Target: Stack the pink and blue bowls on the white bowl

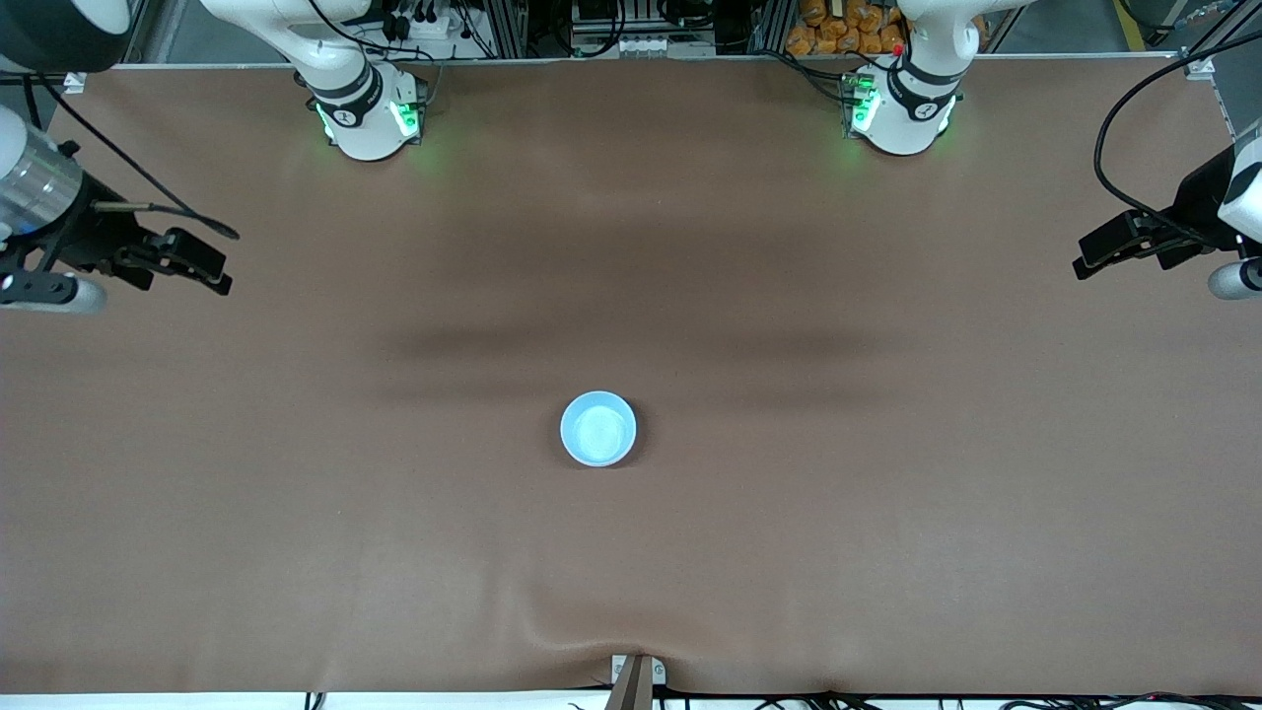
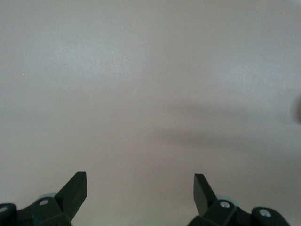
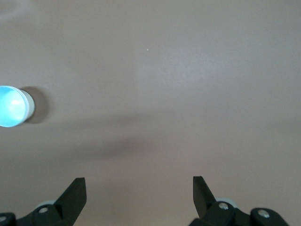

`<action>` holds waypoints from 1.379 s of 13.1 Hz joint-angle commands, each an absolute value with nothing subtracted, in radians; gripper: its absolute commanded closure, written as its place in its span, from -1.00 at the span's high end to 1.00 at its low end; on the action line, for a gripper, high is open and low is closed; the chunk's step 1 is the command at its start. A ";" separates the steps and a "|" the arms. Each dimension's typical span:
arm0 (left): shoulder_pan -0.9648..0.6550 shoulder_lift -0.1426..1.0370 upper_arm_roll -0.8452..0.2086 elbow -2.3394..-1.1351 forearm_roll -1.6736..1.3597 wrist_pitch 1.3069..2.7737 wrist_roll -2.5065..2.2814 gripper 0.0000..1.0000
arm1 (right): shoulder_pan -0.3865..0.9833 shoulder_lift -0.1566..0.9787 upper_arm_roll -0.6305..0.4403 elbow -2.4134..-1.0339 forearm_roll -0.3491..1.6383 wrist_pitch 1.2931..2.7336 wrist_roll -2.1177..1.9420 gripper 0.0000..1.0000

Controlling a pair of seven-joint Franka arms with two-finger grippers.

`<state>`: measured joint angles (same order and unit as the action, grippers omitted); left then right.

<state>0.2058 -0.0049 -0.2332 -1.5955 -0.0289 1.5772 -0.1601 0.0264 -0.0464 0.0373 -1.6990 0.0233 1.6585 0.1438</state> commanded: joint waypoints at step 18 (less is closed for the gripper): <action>0.212 -0.014 -0.235 -1.575 -0.044 1.563 -0.143 1.00 | 0.043 0.021 0.025 -1.520 -0.032 1.568 0.126 1.00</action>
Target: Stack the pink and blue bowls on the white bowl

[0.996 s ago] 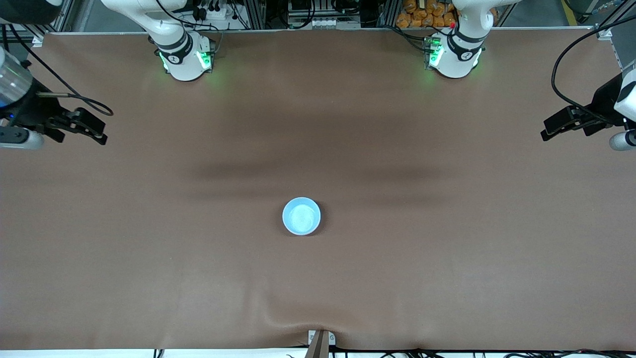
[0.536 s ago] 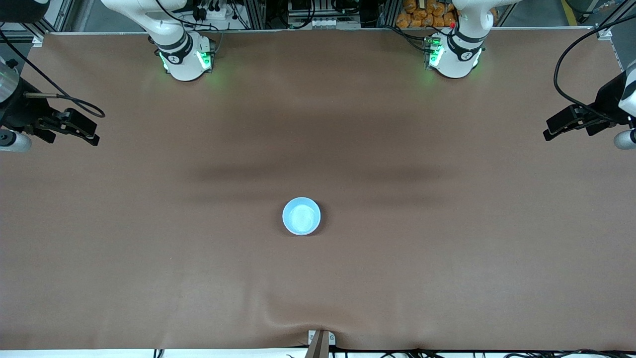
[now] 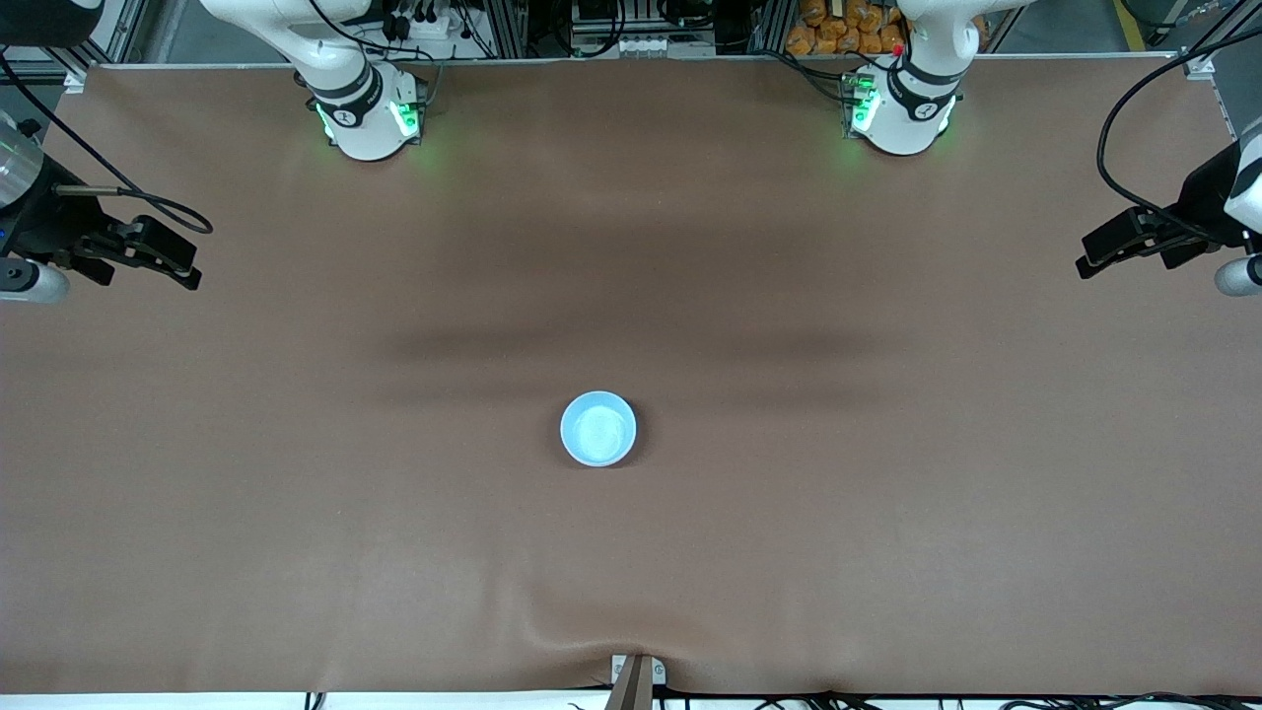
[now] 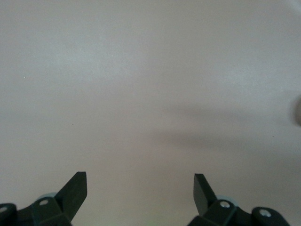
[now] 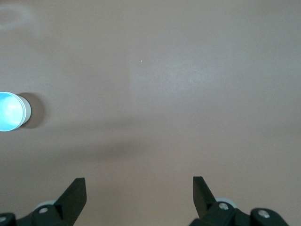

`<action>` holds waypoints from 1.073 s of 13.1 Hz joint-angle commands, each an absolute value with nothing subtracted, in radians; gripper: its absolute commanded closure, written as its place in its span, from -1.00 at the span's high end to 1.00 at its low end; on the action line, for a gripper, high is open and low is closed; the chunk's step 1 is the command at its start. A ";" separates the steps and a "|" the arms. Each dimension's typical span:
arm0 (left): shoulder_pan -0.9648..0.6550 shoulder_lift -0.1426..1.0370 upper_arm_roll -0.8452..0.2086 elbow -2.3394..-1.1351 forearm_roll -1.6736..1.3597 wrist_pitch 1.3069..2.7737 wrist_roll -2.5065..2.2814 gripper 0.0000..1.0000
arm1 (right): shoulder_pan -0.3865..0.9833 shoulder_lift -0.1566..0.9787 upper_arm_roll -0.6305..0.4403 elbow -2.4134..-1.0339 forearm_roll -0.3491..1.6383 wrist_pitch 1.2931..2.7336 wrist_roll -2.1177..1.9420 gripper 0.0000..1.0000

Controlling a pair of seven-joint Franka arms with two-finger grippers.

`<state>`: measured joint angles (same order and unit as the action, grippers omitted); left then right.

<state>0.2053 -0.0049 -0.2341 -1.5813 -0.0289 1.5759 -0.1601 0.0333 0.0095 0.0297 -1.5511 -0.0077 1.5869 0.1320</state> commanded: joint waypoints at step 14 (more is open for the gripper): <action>0.204 -0.051 -0.258 -1.657 -0.023 1.554 -0.082 1.00 | 0.048 0.018 0.026 -1.519 -0.029 1.566 0.127 1.00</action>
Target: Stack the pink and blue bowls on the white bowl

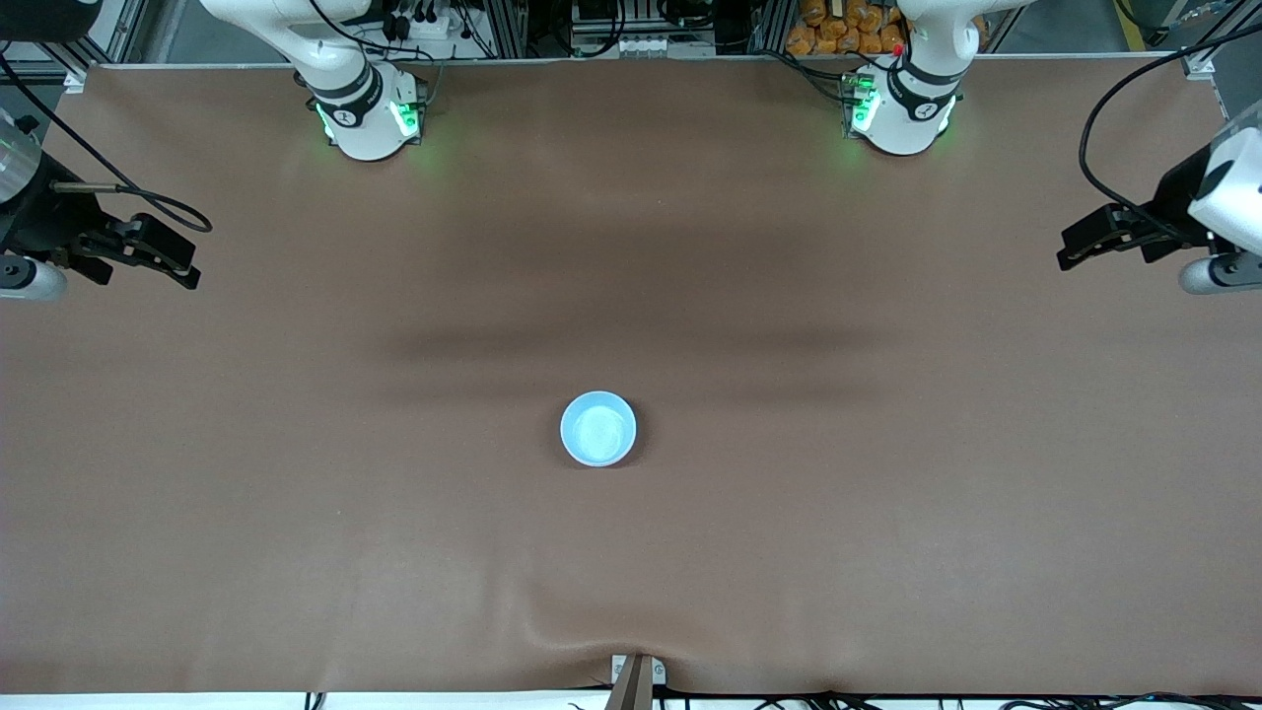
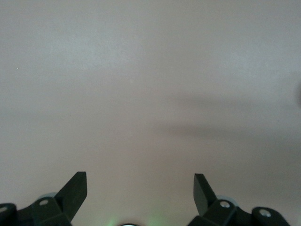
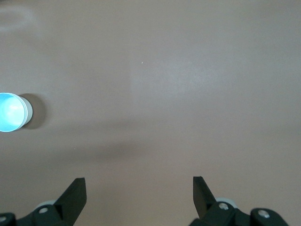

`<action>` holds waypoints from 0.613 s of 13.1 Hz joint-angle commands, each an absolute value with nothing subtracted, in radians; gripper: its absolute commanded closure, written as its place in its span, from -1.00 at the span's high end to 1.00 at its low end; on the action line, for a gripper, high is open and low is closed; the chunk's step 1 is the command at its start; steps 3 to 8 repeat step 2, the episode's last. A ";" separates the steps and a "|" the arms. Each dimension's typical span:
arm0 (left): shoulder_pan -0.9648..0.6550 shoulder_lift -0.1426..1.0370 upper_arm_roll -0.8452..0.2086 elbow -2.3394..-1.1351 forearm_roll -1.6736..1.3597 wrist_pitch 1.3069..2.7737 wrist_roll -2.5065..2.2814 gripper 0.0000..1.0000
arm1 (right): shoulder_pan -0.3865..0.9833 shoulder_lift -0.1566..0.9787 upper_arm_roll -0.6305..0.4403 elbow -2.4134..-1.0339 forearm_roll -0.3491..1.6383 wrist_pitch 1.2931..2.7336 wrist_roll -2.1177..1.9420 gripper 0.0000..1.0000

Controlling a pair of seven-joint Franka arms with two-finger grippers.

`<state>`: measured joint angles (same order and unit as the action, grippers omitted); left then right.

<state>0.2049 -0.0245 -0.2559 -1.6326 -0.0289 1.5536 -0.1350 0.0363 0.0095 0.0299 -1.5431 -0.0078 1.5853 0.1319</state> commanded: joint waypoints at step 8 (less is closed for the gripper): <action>0.210 -0.040 -0.258 -1.644 -0.023 1.551 -0.041 1.00 | 0.049 0.018 0.029 -1.519 -0.029 1.546 0.130 1.00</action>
